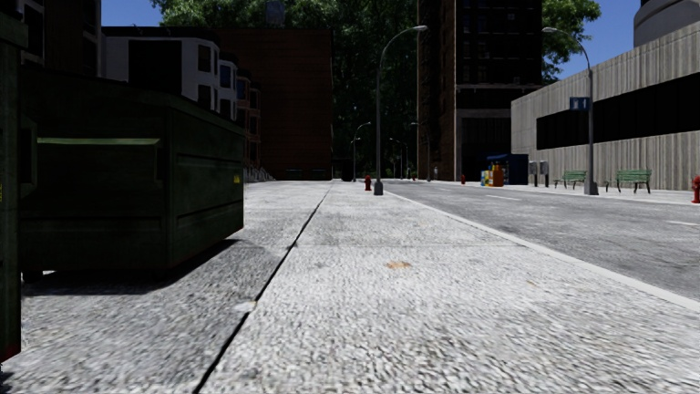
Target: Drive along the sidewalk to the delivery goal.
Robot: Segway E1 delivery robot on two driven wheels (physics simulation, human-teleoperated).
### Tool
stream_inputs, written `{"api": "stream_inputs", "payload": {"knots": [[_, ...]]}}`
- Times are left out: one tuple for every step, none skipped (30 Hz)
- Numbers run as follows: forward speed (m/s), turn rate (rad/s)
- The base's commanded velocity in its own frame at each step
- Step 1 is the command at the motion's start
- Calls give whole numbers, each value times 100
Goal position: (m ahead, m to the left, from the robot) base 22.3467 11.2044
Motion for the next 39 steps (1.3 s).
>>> {"api": "stream_inputs", "payload": {"knots": [[200,0],[200,0],[200,0],[200,0],[200,0],[200,0],[200,0],[200,0],[200,0],[200,0],[200,0],[200,0],[200,0],[200,0],[200,0],[200,0],[200,0],[200,0],[200,0],[200,0],[200,0],[200,0],[200,0],[200,0],[200,0],[200,0],[200,0],[200,0],[200,0],[200,0],[200,0],[200,0],[200,0],[200,0],[200,0],[200,0],[200,0],[200,0],[200,0]]}}
